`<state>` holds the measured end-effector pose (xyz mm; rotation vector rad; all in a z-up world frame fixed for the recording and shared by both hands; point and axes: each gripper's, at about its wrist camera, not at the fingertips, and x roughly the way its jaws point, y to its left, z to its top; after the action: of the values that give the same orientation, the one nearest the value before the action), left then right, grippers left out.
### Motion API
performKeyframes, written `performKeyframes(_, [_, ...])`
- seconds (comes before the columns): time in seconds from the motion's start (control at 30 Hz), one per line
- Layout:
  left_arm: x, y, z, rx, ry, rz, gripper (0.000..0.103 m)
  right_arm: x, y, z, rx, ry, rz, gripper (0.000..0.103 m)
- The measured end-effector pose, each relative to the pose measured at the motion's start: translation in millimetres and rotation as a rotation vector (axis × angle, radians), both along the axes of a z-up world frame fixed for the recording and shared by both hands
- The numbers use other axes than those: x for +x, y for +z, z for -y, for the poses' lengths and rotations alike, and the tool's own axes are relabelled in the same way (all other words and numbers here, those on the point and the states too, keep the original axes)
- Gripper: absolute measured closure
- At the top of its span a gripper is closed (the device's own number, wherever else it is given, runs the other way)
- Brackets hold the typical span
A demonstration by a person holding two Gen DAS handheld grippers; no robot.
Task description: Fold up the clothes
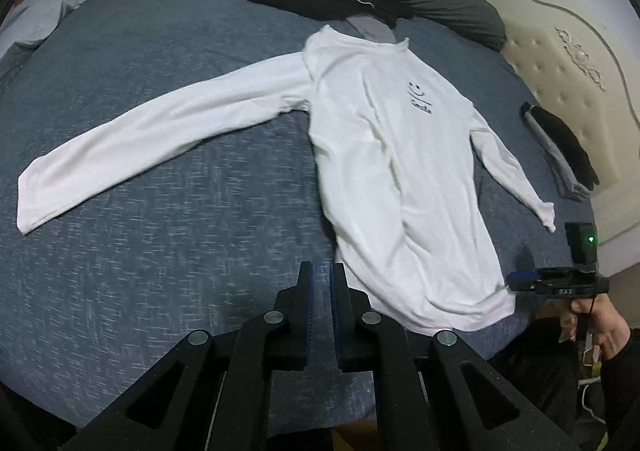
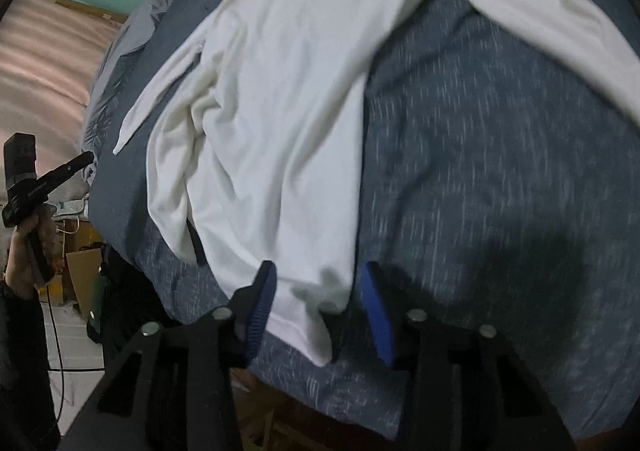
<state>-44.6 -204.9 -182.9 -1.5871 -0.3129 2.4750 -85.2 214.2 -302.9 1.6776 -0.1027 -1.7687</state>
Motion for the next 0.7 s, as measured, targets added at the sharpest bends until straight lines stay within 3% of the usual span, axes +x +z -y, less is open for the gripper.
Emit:
performKeyframes(0.2, [6, -4, -12, -0.012, -0.024, 0.010, 0.088, 13, -4, 3, -0.007, 0.026, 0.003, 0.095])
performKeyframes(0.33, [9, -13, -19, -0.014, -0.035, 0.033, 0.084, 15, 8, -3, -0.032, 0.019, -0.030, 0.098])
performKeyframes(0.57, [3, -42, -31, 0.014, -0.035, 0.097, 0.078, 3, 56, -38, -0.079, -0.039, -0.121, 0.099])
performKeyframes(0.7, [2, -50, -57, 0.021, -0.081, 0.107, 0.075, -3, 72, -61, -0.074, -0.072, -0.157, 0.099])
